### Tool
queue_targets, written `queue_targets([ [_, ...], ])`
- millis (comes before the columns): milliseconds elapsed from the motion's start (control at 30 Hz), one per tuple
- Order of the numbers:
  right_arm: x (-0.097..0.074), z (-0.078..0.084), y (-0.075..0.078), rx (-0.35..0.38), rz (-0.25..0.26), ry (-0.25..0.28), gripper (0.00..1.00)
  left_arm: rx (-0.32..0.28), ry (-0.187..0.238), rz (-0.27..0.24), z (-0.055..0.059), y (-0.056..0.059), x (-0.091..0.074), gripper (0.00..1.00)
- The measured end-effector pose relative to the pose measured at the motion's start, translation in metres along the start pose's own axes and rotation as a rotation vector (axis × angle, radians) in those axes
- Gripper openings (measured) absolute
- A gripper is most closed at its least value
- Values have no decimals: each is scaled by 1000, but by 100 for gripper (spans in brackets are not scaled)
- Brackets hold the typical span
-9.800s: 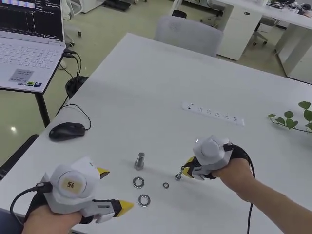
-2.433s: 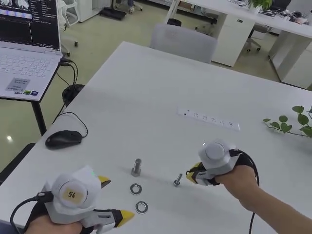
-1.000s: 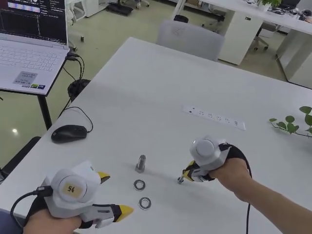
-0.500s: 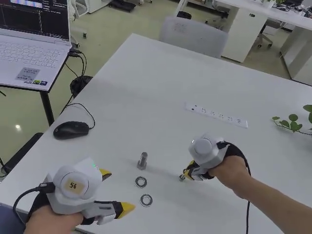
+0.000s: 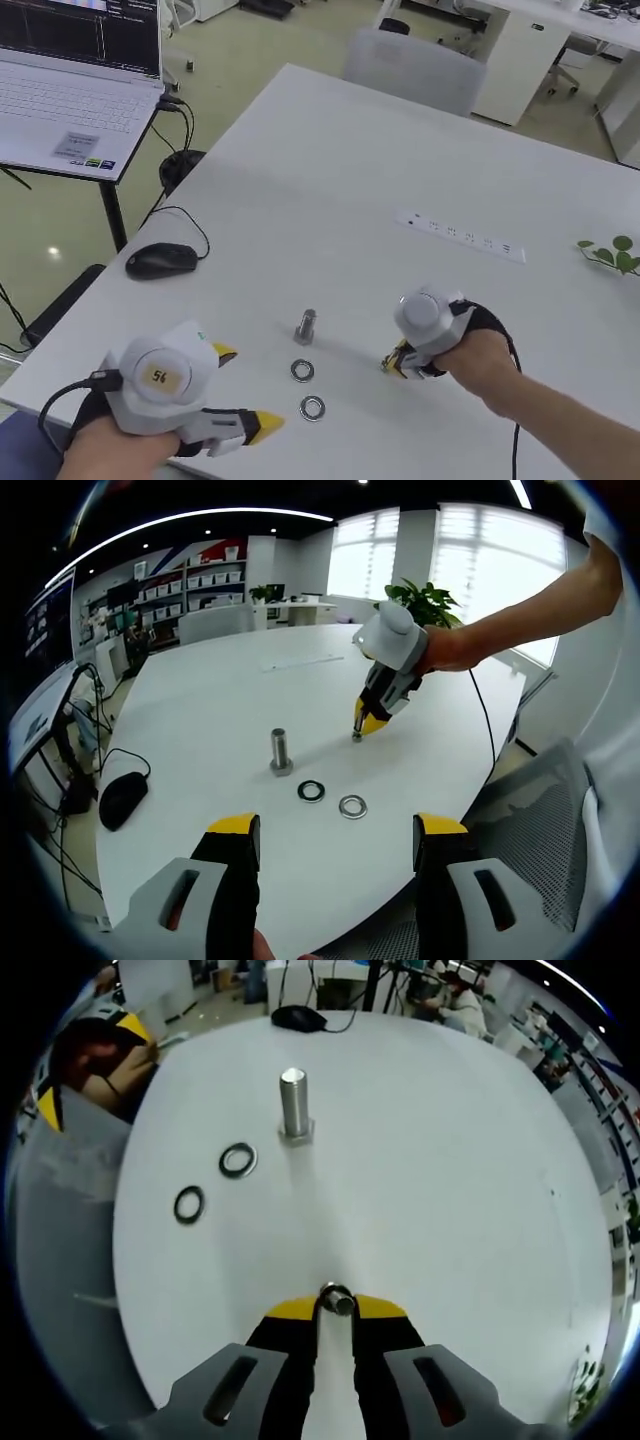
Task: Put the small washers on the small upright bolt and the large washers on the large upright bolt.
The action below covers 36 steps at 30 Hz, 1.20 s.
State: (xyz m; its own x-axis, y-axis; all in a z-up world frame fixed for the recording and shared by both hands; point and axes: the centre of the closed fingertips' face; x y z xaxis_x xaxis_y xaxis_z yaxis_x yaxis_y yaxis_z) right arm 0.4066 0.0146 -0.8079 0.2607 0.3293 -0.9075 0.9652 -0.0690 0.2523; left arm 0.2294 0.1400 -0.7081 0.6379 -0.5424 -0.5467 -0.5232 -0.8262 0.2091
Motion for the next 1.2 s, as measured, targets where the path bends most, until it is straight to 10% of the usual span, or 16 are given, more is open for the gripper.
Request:
queue_targets([
  [800, -13, 13, 10, 88, 34, 23, 18, 22, 0, 7, -6, 4, 0, 61],
  [1200, -27, 57, -8, 211, 38, 8, 19, 22, 7, 10, -5, 7, 2, 61],
])
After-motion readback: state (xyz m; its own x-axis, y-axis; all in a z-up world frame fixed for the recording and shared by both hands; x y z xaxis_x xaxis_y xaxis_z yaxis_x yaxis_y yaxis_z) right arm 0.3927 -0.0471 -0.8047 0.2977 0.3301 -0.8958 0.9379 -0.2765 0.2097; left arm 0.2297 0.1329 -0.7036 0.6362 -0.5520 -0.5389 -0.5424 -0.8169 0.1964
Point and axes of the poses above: the centre of the closed fingertips' face, and the gripper's own axes: x roughly forward along the fingers, y roughly to its right, z roughly out of its underside, and after that the axes turned 10 degrees about z, right-handed
